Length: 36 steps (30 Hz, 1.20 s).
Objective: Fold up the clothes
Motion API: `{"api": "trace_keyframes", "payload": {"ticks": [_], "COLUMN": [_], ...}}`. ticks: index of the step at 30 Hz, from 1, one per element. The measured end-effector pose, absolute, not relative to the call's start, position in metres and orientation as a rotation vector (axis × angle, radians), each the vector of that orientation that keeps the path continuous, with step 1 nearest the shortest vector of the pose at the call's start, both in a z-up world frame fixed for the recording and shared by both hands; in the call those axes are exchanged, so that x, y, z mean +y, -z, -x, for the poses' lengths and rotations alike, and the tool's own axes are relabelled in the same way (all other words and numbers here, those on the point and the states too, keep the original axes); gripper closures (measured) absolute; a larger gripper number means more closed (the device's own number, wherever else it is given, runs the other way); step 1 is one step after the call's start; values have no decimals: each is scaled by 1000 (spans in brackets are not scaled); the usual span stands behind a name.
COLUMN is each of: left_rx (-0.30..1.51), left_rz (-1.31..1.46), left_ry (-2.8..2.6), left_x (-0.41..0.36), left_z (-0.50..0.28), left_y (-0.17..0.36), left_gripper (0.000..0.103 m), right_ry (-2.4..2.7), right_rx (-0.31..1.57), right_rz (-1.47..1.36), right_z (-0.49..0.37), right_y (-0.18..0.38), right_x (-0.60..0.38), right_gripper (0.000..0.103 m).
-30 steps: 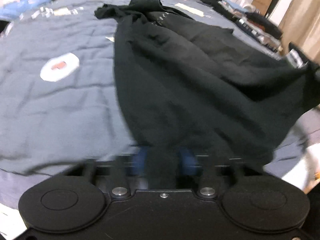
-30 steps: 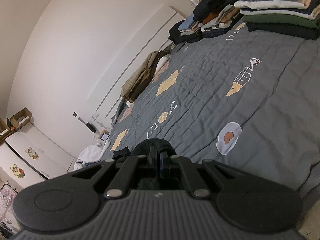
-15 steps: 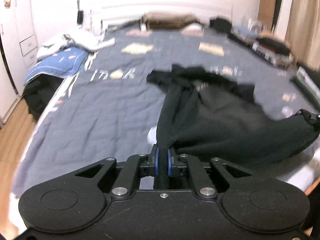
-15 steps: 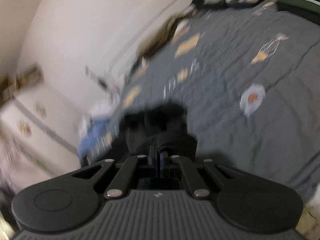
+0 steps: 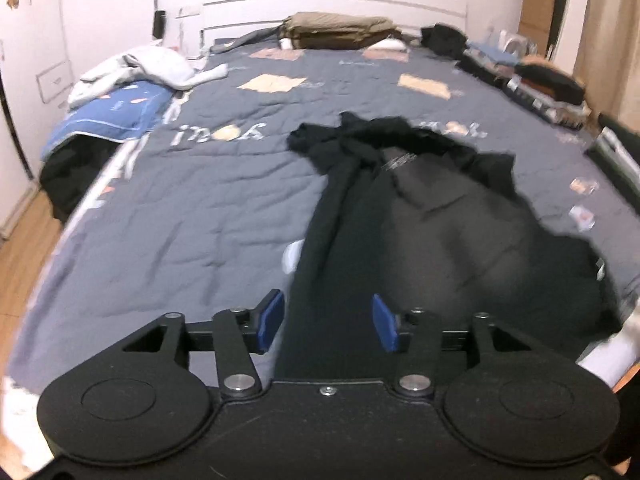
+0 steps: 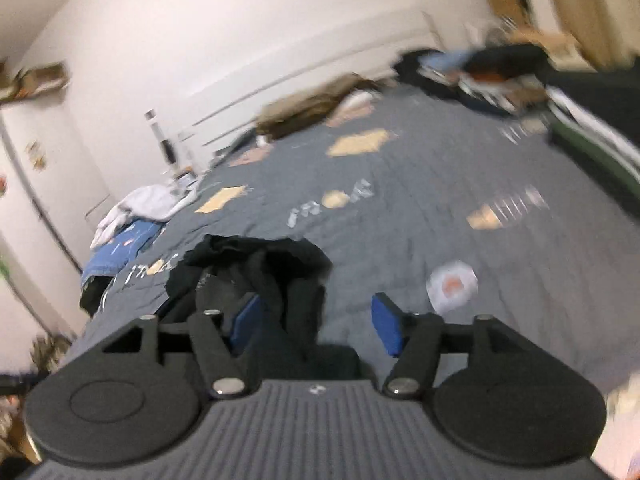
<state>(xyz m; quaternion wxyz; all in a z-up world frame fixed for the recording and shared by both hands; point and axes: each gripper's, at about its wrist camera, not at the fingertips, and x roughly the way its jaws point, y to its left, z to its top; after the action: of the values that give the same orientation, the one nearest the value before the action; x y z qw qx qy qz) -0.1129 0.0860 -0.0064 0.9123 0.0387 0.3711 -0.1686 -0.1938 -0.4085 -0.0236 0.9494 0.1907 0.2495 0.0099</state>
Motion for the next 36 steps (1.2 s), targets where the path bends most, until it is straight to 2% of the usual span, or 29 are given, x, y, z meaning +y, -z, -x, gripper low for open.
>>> {"api": "trace_keyframes", "payload": {"ticks": [5, 9, 19, 27, 31, 32, 33, 35, 36], "left_rx": [737, 712, 672, 674, 683, 682, 682, 682, 685], "left_rz": [9, 19, 68, 205, 224, 228, 238, 258, 266], "left_ry": [438, 477, 589, 634, 600, 589, 581, 565, 555], "left_x": [51, 23, -33, -30, -25, -23, -21, -17, -15], "left_z": [95, 75, 14, -1, -6, -8, -10, -13, -15], "left_y": [24, 38, 65, 87, 91, 90, 91, 91, 92], "left_gripper": [51, 47, 43, 43, 43, 43, 43, 43, 43], "right_ry": [-104, -125, -149, -237, -161, -155, -159, -196, -213], "right_rx": [555, 592, 628, 721, 651, 628, 612, 620, 625], "right_rz": [-302, -333, -471, -658, -691, -679, -662, -601, -563], "right_z": [129, 81, 12, -35, -48, -51, -53, -57, -57], "right_y": [28, 46, 94, 124, 133, 132, 132, 133, 134], "right_x": [-387, -380, -407, -393, -389, -385, -379, -363, -354], "right_gripper": [38, 38, 38, 37, 39, 46, 63, 82, 84]}}
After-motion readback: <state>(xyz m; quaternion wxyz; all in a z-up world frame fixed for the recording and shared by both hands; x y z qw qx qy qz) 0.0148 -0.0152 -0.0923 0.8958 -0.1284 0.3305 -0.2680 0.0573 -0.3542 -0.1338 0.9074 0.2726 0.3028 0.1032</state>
